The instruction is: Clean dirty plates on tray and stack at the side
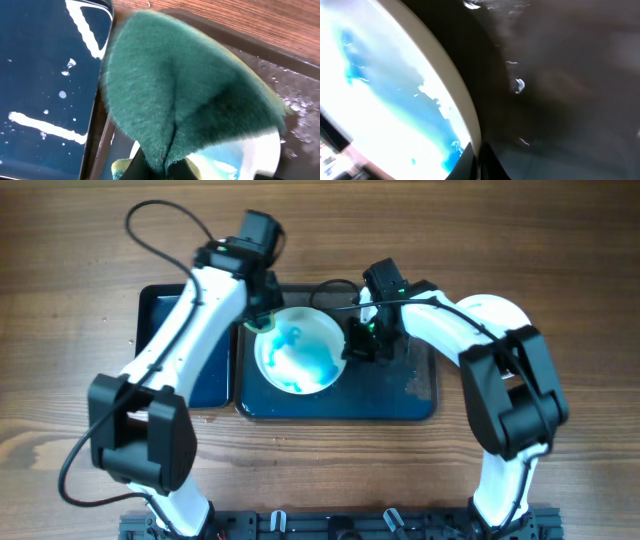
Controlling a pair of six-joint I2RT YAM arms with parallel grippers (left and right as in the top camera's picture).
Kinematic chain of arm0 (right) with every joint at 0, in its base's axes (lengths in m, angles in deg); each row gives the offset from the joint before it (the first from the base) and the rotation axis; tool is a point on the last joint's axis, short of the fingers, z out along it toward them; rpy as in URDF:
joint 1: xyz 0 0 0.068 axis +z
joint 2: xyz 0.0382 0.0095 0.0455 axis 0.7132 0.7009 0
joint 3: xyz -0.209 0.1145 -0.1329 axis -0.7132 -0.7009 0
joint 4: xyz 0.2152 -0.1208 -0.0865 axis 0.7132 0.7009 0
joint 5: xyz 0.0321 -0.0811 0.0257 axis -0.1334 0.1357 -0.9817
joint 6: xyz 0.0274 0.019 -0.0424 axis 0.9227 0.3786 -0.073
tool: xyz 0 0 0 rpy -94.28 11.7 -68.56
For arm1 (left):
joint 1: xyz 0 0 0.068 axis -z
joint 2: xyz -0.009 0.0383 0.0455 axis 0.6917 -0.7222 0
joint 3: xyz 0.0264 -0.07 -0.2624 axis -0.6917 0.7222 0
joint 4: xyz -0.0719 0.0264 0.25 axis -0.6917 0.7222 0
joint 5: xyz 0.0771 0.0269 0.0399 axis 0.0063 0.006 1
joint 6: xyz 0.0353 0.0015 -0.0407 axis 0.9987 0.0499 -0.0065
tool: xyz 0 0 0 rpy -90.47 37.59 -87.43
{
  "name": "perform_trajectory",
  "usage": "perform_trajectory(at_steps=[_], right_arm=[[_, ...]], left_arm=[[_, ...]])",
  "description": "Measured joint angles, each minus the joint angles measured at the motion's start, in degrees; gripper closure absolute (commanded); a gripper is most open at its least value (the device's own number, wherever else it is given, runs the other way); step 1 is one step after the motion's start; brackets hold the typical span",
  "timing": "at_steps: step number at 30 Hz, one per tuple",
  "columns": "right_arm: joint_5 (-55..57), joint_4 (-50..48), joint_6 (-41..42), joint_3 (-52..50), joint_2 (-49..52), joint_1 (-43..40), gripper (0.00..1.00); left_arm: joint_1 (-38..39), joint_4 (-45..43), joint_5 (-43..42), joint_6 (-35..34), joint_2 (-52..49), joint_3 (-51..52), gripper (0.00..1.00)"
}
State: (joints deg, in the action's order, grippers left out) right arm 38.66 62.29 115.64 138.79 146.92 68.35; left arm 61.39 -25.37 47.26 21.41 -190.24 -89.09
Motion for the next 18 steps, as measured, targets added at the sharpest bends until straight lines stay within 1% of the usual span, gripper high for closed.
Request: perform_trajectory(at_steps=[4,7,9,10,12,18], right_arm=[[10.88,4.76,-1.66,-0.61,-7.74,-0.02,0.96],[21.51,7.72,-3.17,-0.61,-15.74,0.13,0.96],[28.35,9.07,-4.09,-0.61,-20.41,0.61,0.95],[34.51,10.4,-4.66,-0.61,-23.89,1.55,0.96],[42.29,11.52,-5.09,-0.61,-27.52,3.32,0.96],[65.11,14.62,-5.7,-0.61,-33.86,12.31,0.96]], left_arm=[[-5.25,0.11,-8.09,1.75,0.02,0.0,0.96],[-7.54,0.17,-11.98,3.61,0.02,0.0,0.96],[-7.78,0.17,-13.4,4.7,0.02,0.0,0.96],[-7.78,0.17,-13.77,4.92,0.04,0.0,0.96],[-7.48,0.11,-15.1,5.79,0.02,0.0,0.96],[-6.75,-2.1,-18.95,6.49,0.02,0.0,0.96]])
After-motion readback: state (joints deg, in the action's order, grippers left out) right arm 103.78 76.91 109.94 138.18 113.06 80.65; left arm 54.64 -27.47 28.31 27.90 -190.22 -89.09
